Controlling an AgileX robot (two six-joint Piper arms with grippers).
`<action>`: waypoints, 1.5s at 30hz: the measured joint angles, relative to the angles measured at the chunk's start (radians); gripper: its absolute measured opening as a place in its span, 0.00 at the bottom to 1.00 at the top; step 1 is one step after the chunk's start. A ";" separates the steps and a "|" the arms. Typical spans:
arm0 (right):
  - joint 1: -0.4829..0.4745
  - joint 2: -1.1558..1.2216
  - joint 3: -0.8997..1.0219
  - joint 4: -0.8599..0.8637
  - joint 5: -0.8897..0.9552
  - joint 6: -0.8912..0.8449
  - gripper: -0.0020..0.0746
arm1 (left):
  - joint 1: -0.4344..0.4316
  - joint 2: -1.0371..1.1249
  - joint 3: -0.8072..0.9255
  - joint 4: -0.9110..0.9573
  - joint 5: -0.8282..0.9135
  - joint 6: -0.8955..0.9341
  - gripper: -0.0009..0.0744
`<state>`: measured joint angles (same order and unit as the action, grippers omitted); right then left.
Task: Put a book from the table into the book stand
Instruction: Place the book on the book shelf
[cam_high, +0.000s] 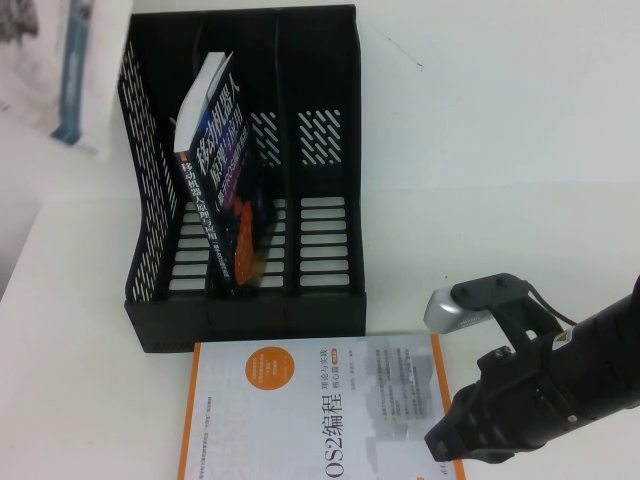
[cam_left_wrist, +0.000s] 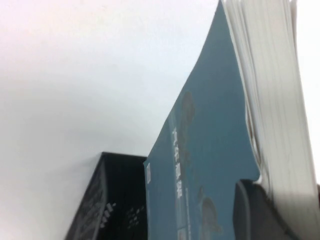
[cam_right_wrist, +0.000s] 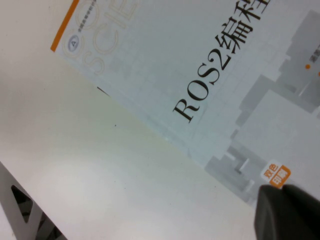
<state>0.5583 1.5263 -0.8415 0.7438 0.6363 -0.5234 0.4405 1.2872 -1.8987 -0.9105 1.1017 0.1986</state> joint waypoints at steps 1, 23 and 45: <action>0.000 0.000 0.000 0.000 0.000 0.000 0.03 | 0.000 0.018 -0.007 -0.015 -0.006 0.000 0.19; 0.000 0.000 0.000 0.001 0.008 0.000 0.03 | -0.002 0.246 -0.011 -0.003 0.045 0.000 0.19; 0.000 0.000 0.000 0.001 0.008 -0.009 0.03 | -0.412 0.404 -0.011 0.549 -0.117 -0.297 0.19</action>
<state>0.5583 1.5263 -0.8415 0.7453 0.6439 -0.5328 0.0282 1.6911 -1.9097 -0.3617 0.9844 -0.0982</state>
